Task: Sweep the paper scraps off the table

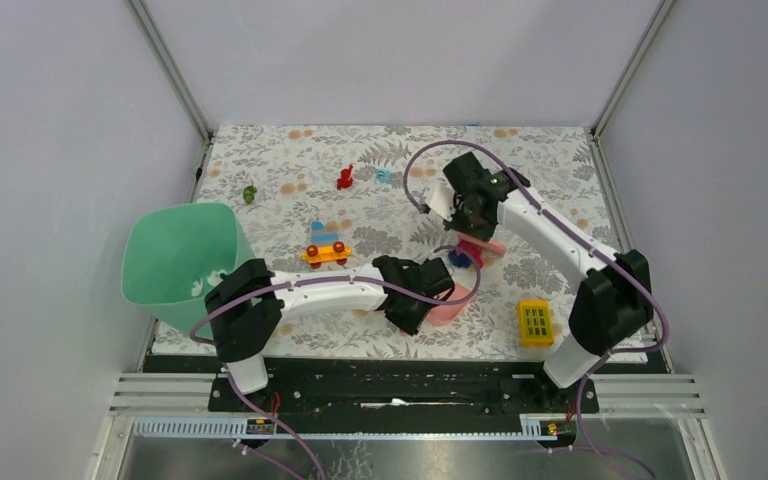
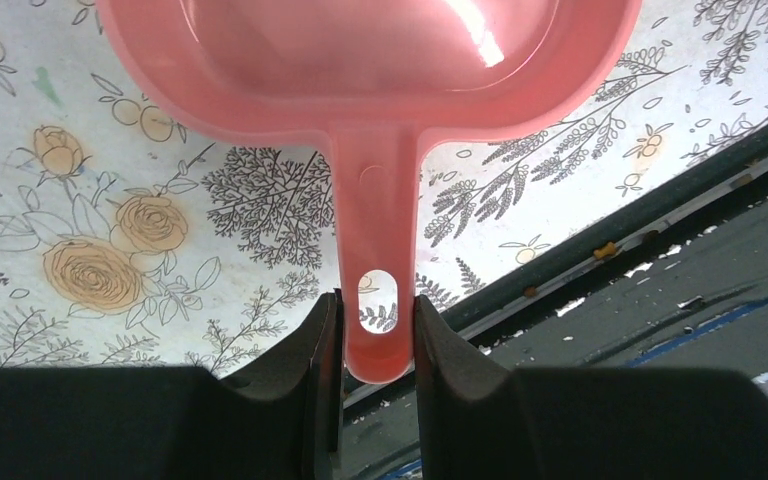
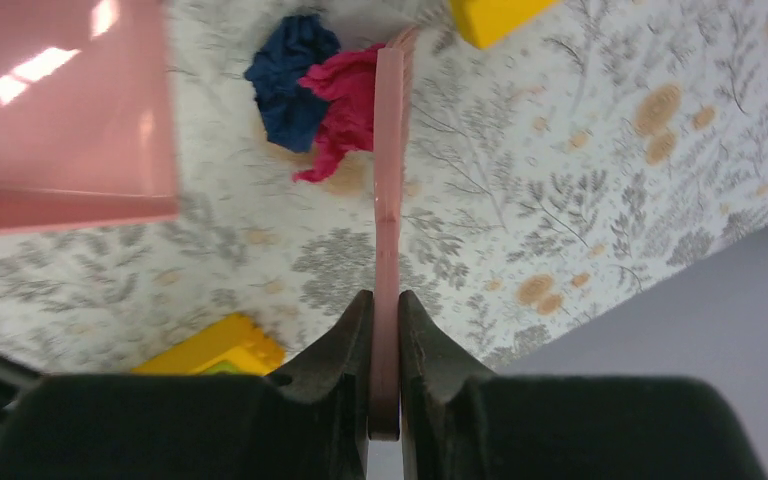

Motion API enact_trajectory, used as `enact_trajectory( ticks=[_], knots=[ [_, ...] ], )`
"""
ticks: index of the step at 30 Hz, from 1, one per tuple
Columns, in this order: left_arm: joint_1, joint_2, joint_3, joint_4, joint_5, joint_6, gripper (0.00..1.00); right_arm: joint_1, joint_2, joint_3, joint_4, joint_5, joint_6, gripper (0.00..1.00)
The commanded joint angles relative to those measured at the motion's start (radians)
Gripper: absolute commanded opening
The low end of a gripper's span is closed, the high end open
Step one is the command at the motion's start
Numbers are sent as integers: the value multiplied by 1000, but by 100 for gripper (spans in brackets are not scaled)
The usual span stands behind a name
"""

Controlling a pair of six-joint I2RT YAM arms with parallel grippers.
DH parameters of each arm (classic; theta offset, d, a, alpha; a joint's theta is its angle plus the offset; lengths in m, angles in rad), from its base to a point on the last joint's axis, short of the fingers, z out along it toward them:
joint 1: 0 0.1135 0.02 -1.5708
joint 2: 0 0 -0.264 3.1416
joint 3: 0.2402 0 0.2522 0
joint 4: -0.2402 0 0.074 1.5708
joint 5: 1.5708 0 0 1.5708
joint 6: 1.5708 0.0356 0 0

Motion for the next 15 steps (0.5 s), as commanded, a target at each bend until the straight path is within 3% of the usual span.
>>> enact_trajectory(
  ticks=[1, 4, 7, 11, 15],
  knots=[
    [5, 40, 41, 27, 35, 31, 0, 81, -95, -6, -156, -133, 130, 0],
    [5, 55, 49, 29, 36, 32, 0, 100, -119, 59, -280, -333, 169, 0],
    [5, 39, 41, 39, 12, 18, 0, 100, -131, 138, -371, -429, 187, 0],
    [5, 0, 13, 43, -26, -2, 0, 101, -137, 218, -404, -387, 176, 0],
    [5, -87, -47, 44, -55, -48, 0, 93, -97, 337, -362, -231, 157, 0]
  ],
)
